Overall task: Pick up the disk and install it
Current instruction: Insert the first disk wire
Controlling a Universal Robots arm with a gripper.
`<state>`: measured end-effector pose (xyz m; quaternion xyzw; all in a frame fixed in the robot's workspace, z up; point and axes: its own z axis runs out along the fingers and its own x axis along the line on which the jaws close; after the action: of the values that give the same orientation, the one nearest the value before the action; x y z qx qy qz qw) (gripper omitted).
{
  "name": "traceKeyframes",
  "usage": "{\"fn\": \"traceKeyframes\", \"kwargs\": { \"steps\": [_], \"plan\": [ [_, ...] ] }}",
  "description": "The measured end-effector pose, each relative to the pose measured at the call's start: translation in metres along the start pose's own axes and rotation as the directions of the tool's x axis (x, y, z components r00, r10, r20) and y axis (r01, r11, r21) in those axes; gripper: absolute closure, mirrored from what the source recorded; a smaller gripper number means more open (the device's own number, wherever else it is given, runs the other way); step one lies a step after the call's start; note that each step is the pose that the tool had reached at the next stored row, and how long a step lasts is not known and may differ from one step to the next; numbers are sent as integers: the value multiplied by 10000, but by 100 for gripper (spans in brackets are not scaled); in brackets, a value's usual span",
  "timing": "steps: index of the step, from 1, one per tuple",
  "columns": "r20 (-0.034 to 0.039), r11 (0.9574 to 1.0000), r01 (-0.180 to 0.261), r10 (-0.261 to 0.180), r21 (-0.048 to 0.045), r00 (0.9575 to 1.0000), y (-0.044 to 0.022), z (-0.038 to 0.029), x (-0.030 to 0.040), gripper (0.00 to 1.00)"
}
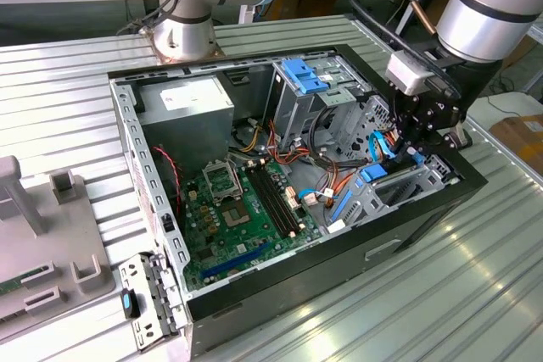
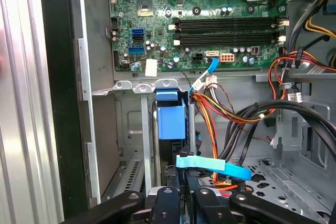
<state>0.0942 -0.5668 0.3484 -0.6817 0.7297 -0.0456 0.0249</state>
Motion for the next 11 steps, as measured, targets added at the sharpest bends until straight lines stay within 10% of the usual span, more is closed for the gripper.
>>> {"fn": "traceKeyframes", "kwargs": {
  "steps": [11],
  "plan": [
    [6, 10000, 90, -90, 2, 10000, -12, 13, -14, 83]
  ]
}}
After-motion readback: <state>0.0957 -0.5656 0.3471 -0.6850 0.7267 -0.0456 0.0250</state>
